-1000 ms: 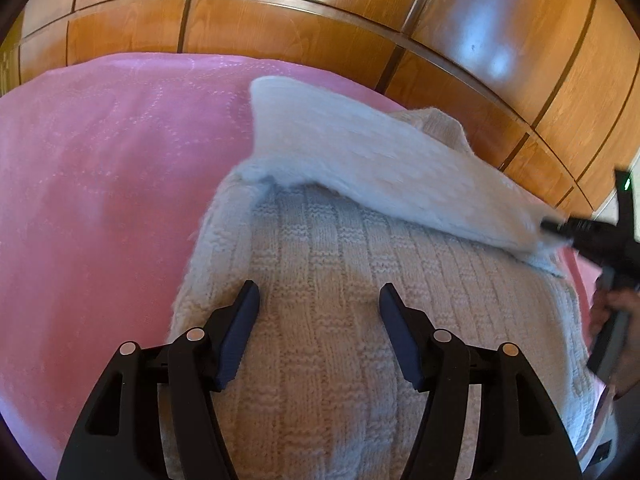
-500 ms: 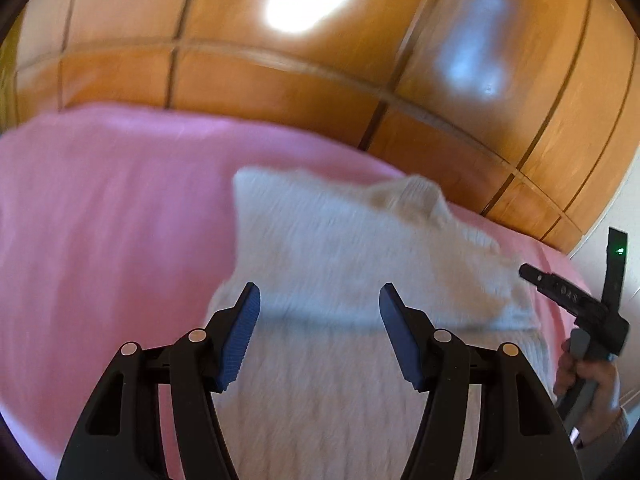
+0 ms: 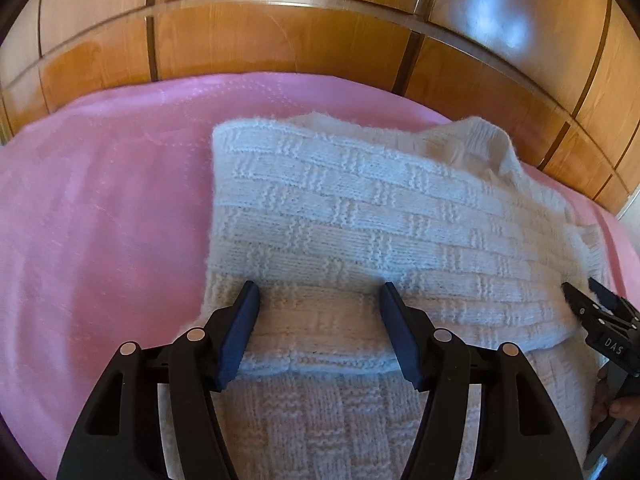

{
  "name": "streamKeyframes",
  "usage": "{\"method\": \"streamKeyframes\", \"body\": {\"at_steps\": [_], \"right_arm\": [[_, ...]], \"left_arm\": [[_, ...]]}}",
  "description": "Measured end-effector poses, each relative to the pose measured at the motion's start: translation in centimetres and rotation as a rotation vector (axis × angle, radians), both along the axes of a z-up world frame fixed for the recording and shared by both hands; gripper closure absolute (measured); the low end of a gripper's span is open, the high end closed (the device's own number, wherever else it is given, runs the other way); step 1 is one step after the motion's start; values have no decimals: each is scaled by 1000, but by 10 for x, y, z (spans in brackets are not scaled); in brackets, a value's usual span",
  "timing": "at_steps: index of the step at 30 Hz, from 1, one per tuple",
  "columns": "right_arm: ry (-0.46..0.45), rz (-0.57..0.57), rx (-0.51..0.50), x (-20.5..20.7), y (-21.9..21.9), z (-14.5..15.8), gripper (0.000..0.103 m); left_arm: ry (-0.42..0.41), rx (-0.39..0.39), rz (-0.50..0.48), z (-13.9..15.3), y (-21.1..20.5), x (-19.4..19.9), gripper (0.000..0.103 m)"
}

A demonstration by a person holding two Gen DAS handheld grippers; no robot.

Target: Fold small clothes

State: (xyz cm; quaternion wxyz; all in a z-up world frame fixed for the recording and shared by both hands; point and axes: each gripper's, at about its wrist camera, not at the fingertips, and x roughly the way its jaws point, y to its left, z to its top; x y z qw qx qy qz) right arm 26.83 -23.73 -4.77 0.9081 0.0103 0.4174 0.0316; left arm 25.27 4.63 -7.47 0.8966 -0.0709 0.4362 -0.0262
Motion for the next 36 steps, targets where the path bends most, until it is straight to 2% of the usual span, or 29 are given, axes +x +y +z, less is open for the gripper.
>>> {"method": "streamKeyframes", "body": {"at_steps": [4, 11, 22, 25, 26, 27, 28, 30, 31, 33, 36], "right_arm": [[0, 0, -1, 1, -1, -4, 10], [-1, 1, -9, 5, 0, -4, 9], [-3, 0, -1, 6, 1, -5, 8], [-2, -1, 0, 7, 1, -6, 6], [-2, -1, -1, 8, 1, -6, 6], [0, -1, -1, 8, 1, -6, 5], [2, -1, -1, 9, 2, -7, 5], [5, 1, -6, 10, 2, -7, 4], [4, 0, -6, 10, 2, -7, 4], [4, 2, -2, 10, 1, -7, 4], [4, 2, 0, 10, 1, -7, 4]], "left_arm": [[-59, 72, 25, 21, -7, -19, 42], [-154, 83, 2, 52, -9, -31, 41], [-135, 127, -21, 45, -7, 1, 41], [-88, 148, -22, 29, -2, 22, 41], [-66, 143, -17, 23, 1, 29, 41], [-25, 120, -14, 10, 6, 40, 36], [-9, 94, -7, 3, 11, 46, 28], [2, 23, 18, -3, 24, 53, 19], [27, 2, 42, -6, 30, 56, 10], [48, -76, 46, -9, 41, 58, 9], [62, -101, 59, -1, 49, 47, 13]]}}
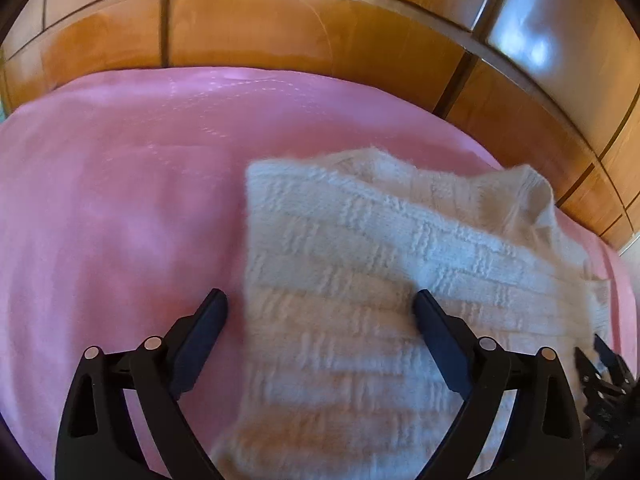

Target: Fold small clothes

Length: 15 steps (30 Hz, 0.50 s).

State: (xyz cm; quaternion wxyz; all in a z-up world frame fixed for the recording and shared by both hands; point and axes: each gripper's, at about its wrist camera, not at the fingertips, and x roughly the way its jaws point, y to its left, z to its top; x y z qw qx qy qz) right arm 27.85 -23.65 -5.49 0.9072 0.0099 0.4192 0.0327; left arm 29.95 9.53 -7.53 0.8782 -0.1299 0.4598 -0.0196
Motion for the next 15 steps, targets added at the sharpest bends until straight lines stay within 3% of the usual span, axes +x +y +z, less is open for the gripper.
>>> {"method": "streamKeyframes", "body": {"at_steps": [5, 10, 15], "right_arm": [[2, 1, 0, 0, 1, 1, 4], [35, 15, -12, -3, 1, 6, 2], [100, 78, -64, -30, -7, 19, 2]], "left_arm": [[-27, -71, 2, 17, 29, -56, 22], [4, -217, -46, 18, 65, -127, 46], [20, -384, -156, 14, 79, -185, 46]]}}
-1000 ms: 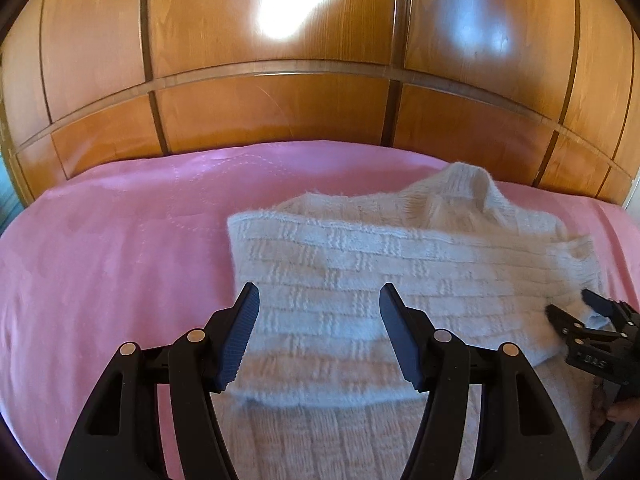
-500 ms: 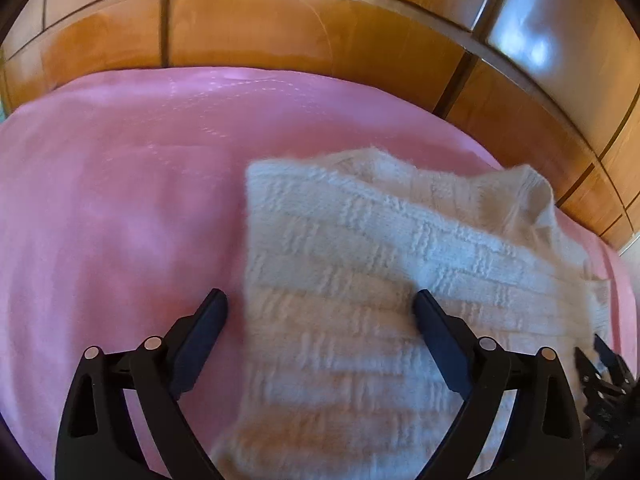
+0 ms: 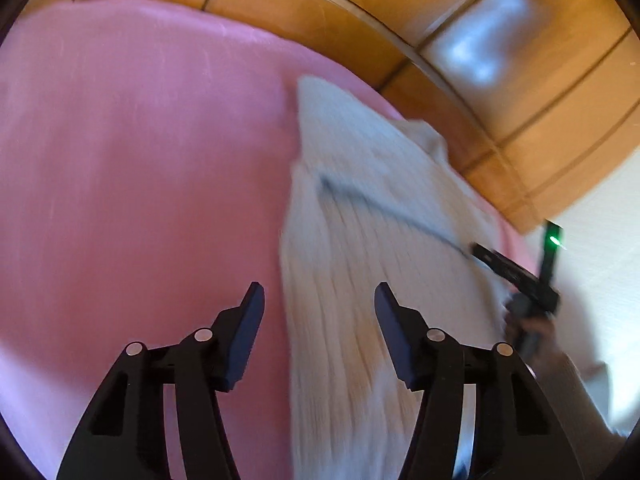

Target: Fold small clothes

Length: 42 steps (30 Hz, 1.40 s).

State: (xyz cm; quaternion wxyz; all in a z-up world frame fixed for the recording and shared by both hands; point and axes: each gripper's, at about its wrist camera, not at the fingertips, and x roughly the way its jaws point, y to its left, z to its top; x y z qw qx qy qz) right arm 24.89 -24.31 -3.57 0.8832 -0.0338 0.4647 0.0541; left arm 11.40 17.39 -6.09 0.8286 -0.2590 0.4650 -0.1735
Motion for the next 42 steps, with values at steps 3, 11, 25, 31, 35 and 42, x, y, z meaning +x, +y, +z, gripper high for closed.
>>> {"method": "streamKeyframes", "body": {"at_steps": [3, 11, 25, 31, 35, 42], "right_arm": [[52, -15, 13, -24, -22, 1, 2], [138, 0, 306, -126, -71, -7, 3], [209, -65, 525, -234, -89, -21, 63], [214, -2, 555, -232, -81, 0, 93], [122, 67, 646, -221, -75, 38, 94], [4, -31, 723, -146, -91, 50, 95]], "left_arm": [[9, -80, -57, -4, -5, -25, 46], [30, -73, -187, -12, -47, -66, 58], [77, -33, -227, -24, -67, -105, 83], [-16, -33, -241, 6, -60, -121, 97], [-89, -115, -224, 36, -52, -110, 97], [-184, -208, -171, 69, -45, -41, 97]]}}
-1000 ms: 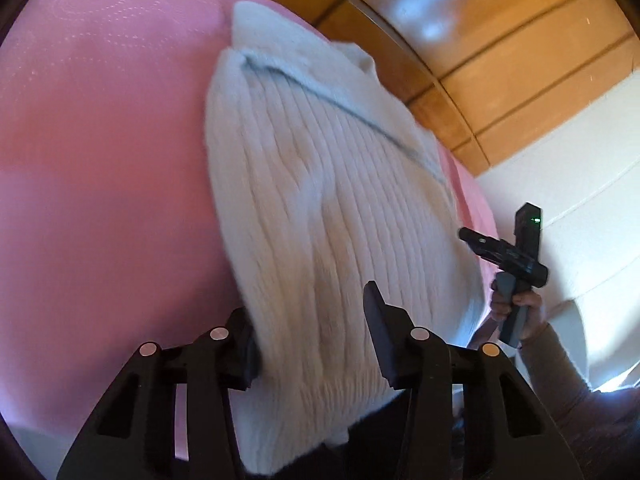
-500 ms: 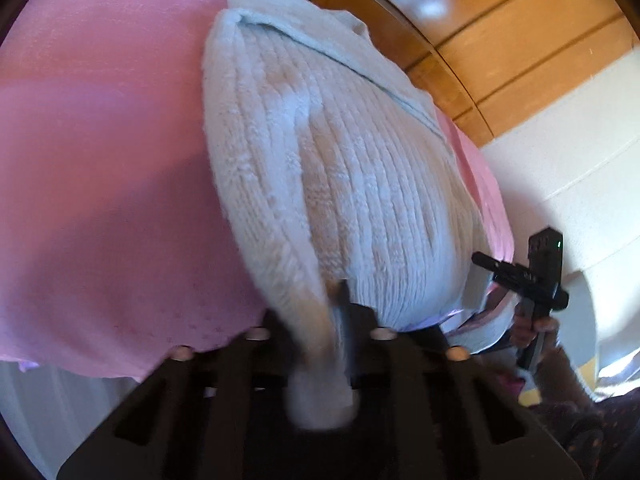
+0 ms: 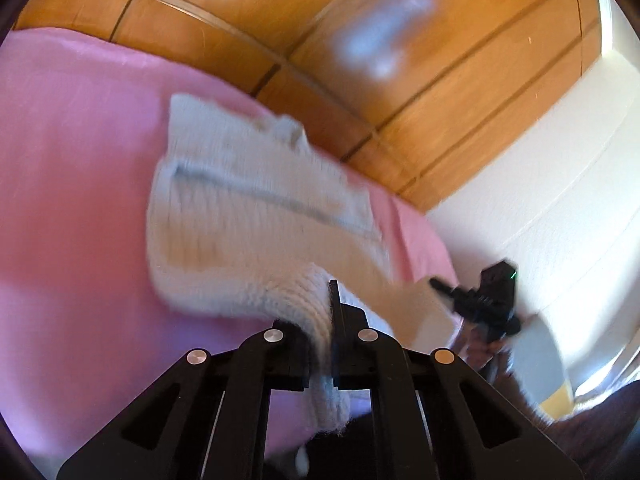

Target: Fold small clothes

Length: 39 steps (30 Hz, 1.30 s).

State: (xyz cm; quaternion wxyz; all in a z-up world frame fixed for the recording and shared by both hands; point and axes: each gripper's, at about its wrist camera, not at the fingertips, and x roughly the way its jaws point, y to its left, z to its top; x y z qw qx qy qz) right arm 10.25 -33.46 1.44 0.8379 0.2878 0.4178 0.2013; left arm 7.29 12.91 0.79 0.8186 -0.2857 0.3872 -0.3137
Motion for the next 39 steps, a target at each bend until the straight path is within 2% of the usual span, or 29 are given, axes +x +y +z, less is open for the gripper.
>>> {"method": "streamKeyframes", "body": {"at_steps": [3, 6, 7, 8, 9, 10, 11, 12, 14, 15, 19, 20, 22, 24, 25, 26, 27, 29, 31, 35, 39], "right_arm": [[30, -79, 2, 40, -11, -9, 95], [66, -138, 15, 74, -25, -21, 95], [69, -150, 9, 86, -27, -23, 92], [71, -161, 13, 87, -34, -26, 80], [68, -182, 19, 90, -37, -26, 65], [52, -207, 20, 89, -42, -25, 34], [39, -214, 17, 88, -43, -24, 31], [27, -203, 15, 84, -46, -23, 31], [27, -187, -13, 73, -51, -24, 23], [30, -181, -45, 65, -51, -24, 22], [61, -108, -180, 40, -37, -41, 23], [71, -81, -199, 37, -31, -47, 25], [83, -51, -259, 35, -17, -56, 31], [72, -62, -345, 37, -4, -62, 40], [75, -67, -361, 38, 0, -61, 48], [78, -65, -367, 39, 3, -60, 64], [81, -51, -354, 39, 5, -58, 74], [69, -41, -368, 35, 11, -49, 81], [32, -30, -372, 21, 16, -37, 82], [2, -40, -296, -2, 19, -25, 84], [13, -43, -255, -29, 23, -17, 84]], "left_arm": [[35, 16, 59, -2, 1, 47, 97], [133, 38, 155, -17, 6, 99, 97], [169, 49, 196, -24, 9, 115, 90], [193, 61, 229, -28, 12, 125, 81], [213, 68, 274, -33, 17, 133, 58], [212, 59, 322, -36, 25, 138, 50], [203, 65, 338, -36, 27, 138, 50], [192, 93, 344, -38, 35, 136, 50], [180, 158, 338, -43, 40, 127, 48], [179, 169, 317, -49, 41, 121, 43], [162, 239, 183, -67, 30, 86, 35], [158, 260, 153, -73, 25, 78, 34], [147, 297, 138, -79, 15, 64, 34], [99, 368, 156, -78, 3, 56, 35], [91, 388, 148, -78, -2, 58, 59], [94, 392, 124, -78, -7, 59, 76], [116, 399, 123, -79, -10, 61, 83], [90, 413, 127, -73, -11, 54, 88], [76, 406, 127, -65, -7, 45, 89], [53, 351, 123, -49, 7, 22, 90], [47, 342, 105, -40, 18, -15, 91]]}}
